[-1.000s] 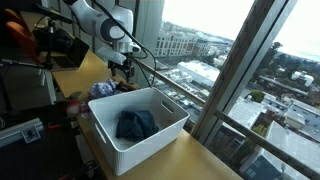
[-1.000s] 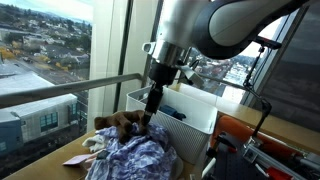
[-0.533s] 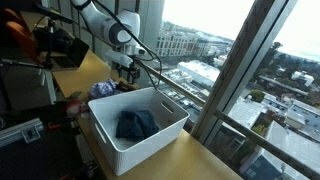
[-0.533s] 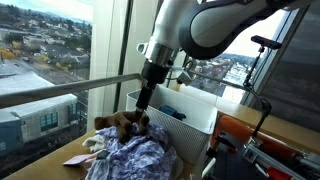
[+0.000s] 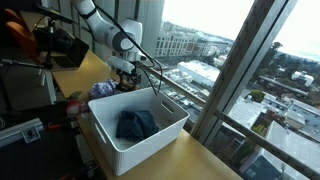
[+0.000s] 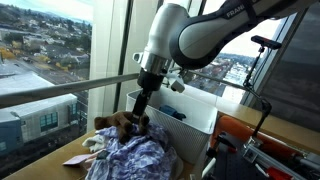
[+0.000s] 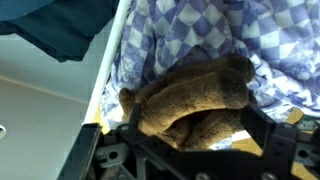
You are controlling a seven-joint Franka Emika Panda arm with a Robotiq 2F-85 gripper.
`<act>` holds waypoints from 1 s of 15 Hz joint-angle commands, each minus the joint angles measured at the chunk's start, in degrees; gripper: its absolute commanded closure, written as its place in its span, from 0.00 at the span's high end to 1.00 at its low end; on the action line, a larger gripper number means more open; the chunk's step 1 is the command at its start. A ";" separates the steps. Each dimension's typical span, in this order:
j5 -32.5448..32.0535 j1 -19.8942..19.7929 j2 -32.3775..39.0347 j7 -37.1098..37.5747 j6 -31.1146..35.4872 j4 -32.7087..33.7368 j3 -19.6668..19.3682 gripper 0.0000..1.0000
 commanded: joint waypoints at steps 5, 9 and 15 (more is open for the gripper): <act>-1.09 -0.46 4.84 -0.90 -1.48 5.03 -0.63 1.00; -1.01 -1.06 6.30 -1.56 -2.03 6.71 -0.74 0.58; -1.21 -1.83 6.51 -2.24 -3.19 9.04 -1.39 0.14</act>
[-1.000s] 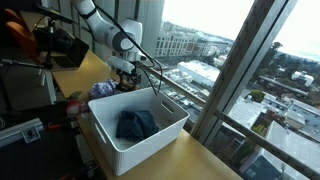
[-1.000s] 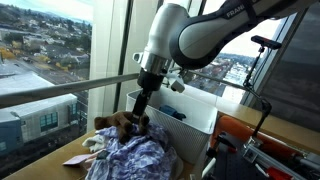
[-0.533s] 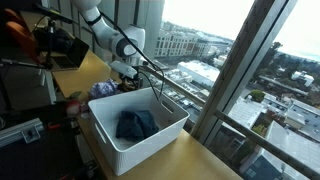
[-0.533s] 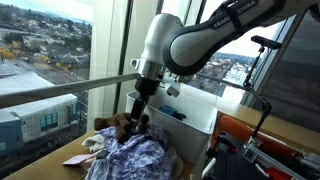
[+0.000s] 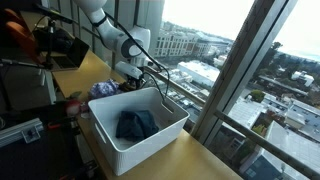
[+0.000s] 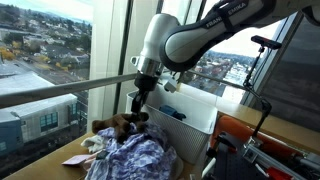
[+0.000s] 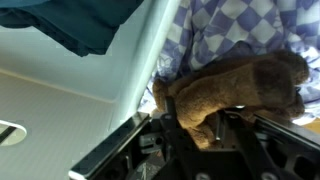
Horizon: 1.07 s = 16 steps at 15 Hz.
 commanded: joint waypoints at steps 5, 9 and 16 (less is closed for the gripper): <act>-1.27 -0.66 -0.05 -0.76 -1.52 1.96 -0.70 0.02; -0.75 -0.97 -2.42 -0.86 -1.71 0.20 -0.32 0.02; 2.51 -3.50 -16.23 -3.40 -3.84 -1.91 1.06 0.02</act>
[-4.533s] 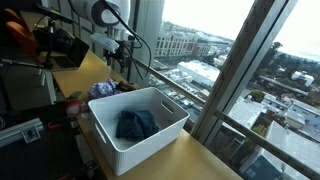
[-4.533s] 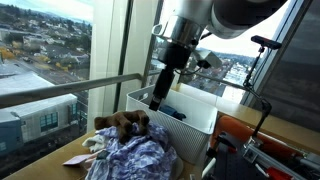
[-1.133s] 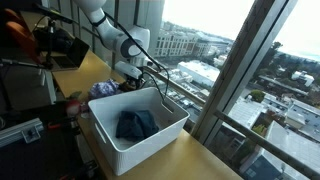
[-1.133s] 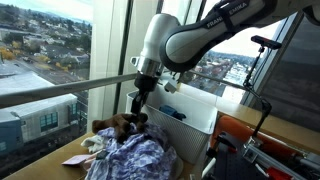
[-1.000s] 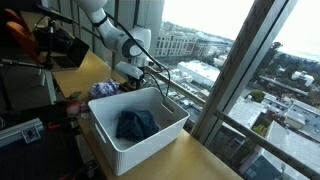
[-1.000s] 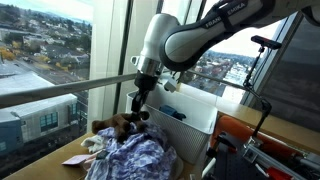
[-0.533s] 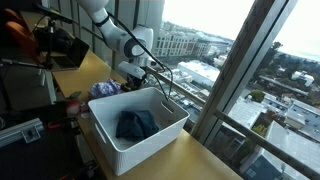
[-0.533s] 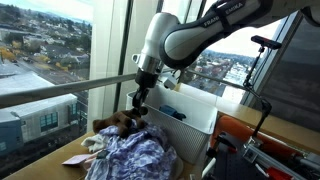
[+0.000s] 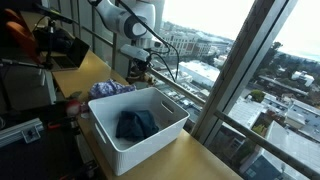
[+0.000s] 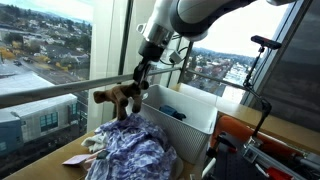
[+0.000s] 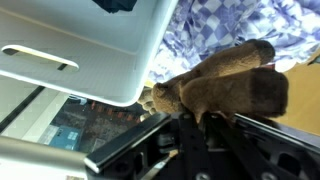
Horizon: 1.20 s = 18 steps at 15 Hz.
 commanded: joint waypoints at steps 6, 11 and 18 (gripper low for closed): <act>5.86 -6.86 -16.25 -5.93 -5.36 -4.38 -2.08 0.02; 8.68 -9.74 -19.74 -6.09 -3.40 -12.80 -5.32 0.02; 10.44 -11.00 -20.13 -4.44 2.16 -25.57 -7.73 0.33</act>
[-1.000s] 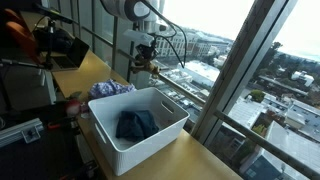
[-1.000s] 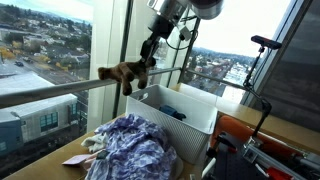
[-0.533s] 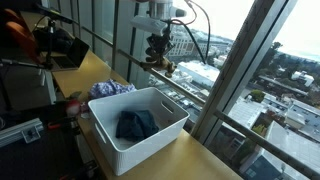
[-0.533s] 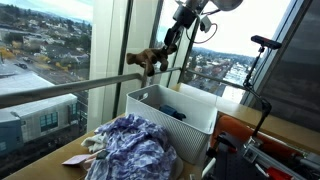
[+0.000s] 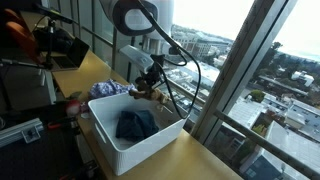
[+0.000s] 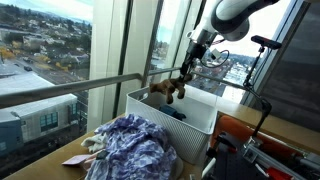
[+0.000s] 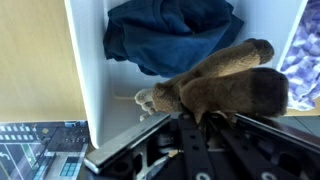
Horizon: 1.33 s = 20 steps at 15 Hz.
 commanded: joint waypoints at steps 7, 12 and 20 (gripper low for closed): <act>3.39 2.58 -6.23 3.13 3.25 -7.09 1.46 0.83; 1.45 8.62 -9.78 7.03 4.81 -9.41 5.20 1.00; -9.29 16.46 -6.89 12.52 9.63 -12.55 11.31 1.00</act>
